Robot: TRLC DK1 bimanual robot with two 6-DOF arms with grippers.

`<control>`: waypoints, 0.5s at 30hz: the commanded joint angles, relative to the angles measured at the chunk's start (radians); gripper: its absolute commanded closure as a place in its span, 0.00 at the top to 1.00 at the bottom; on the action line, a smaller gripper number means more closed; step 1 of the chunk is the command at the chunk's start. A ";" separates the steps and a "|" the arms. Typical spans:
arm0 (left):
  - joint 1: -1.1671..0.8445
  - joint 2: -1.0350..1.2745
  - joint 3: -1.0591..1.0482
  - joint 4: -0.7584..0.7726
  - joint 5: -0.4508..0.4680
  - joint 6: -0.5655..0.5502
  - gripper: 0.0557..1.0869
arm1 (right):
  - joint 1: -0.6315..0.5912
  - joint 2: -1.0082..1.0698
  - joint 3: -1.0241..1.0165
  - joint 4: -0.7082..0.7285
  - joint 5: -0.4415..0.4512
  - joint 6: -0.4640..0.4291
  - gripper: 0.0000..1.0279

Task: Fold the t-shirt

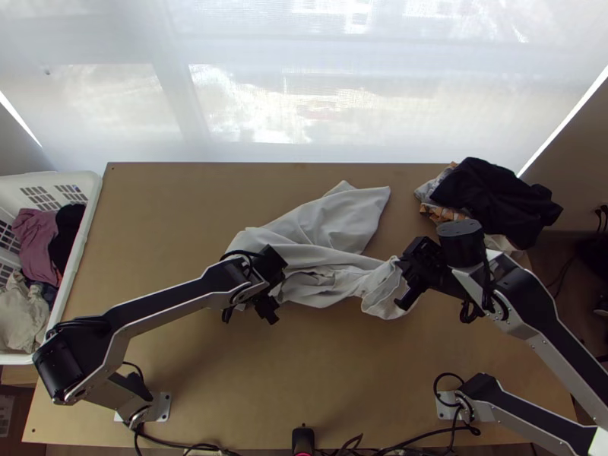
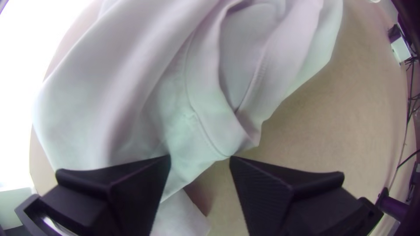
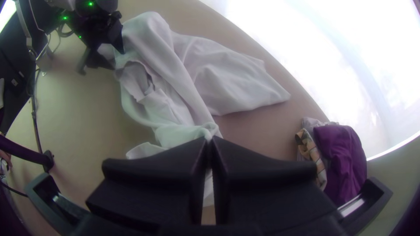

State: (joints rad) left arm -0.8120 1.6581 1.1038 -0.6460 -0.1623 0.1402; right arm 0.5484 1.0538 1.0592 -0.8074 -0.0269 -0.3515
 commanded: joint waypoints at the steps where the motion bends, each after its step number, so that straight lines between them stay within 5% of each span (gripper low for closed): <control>1: 0.007 0.035 0.001 0.049 -0.029 0.062 0.18 | -0.016 -0.021 -0.001 -0.015 -0.001 0.000 0.03; 4: 0.034 0.019 0.016 0.039 -0.031 0.076 0.03 | -0.016 -0.023 0.008 -0.015 -0.001 0.000 0.03; 15: 0.209 -0.187 0.194 -0.057 -0.031 0.076 0.03 | -0.018 0.057 0.245 -0.036 0.012 -0.041 0.03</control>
State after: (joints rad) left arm -0.7033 1.5780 1.1919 -0.6613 -0.1921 0.2108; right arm 0.5335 1.0584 1.1614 -0.8284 -0.0246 -0.3607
